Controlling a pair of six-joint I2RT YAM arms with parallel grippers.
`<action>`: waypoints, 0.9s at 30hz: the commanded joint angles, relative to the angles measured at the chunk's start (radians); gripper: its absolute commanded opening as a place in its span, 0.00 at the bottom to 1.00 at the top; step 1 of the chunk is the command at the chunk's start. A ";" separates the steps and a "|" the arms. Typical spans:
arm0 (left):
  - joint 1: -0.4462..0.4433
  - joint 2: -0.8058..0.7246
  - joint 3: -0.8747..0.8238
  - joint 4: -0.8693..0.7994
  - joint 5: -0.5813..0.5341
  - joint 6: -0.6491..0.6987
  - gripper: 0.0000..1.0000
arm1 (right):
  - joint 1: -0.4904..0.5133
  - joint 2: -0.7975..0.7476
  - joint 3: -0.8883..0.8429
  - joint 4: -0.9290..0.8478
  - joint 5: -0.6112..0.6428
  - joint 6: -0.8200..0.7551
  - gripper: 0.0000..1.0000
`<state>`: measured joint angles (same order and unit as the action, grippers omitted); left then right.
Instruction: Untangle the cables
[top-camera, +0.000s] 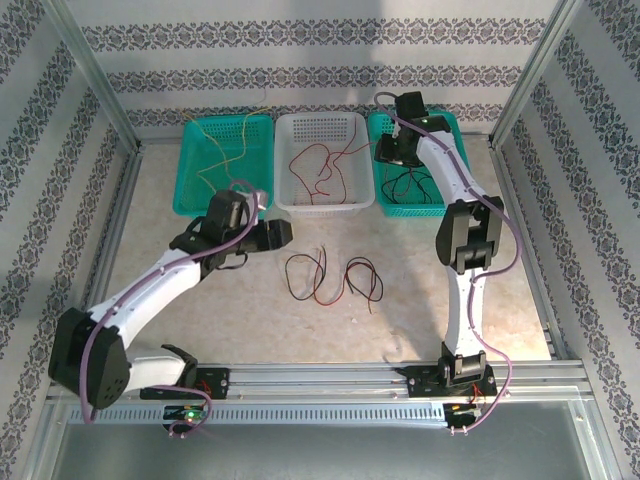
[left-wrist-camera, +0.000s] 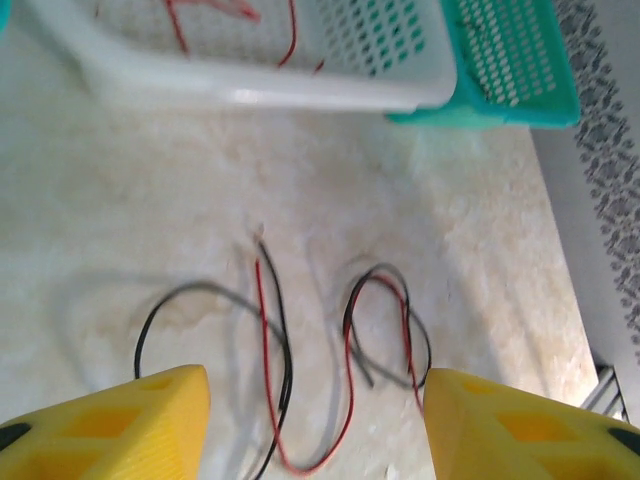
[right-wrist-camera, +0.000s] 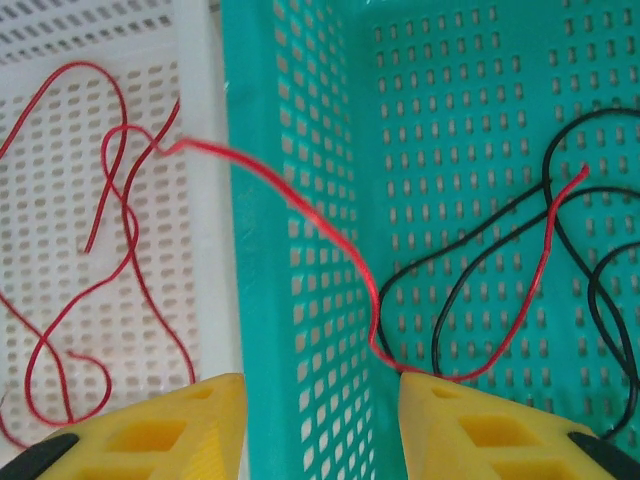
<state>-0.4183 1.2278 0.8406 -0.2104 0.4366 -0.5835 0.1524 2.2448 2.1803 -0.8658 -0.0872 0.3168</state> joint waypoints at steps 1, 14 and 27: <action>-0.014 -0.035 -0.071 0.010 0.023 -0.001 0.59 | -0.015 0.036 0.071 0.035 -0.007 -0.022 0.45; -0.016 -0.024 -0.069 -0.076 0.017 -0.001 0.56 | -0.020 0.229 0.303 0.036 -0.031 -0.028 0.42; -0.015 -0.031 -0.049 -0.115 0.001 0.017 0.54 | -0.038 0.275 0.343 0.049 -0.034 -0.042 0.19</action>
<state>-0.4198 1.2217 0.7616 -0.2863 0.4435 -0.5861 0.1238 2.5019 2.4874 -0.8299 -0.1177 0.2855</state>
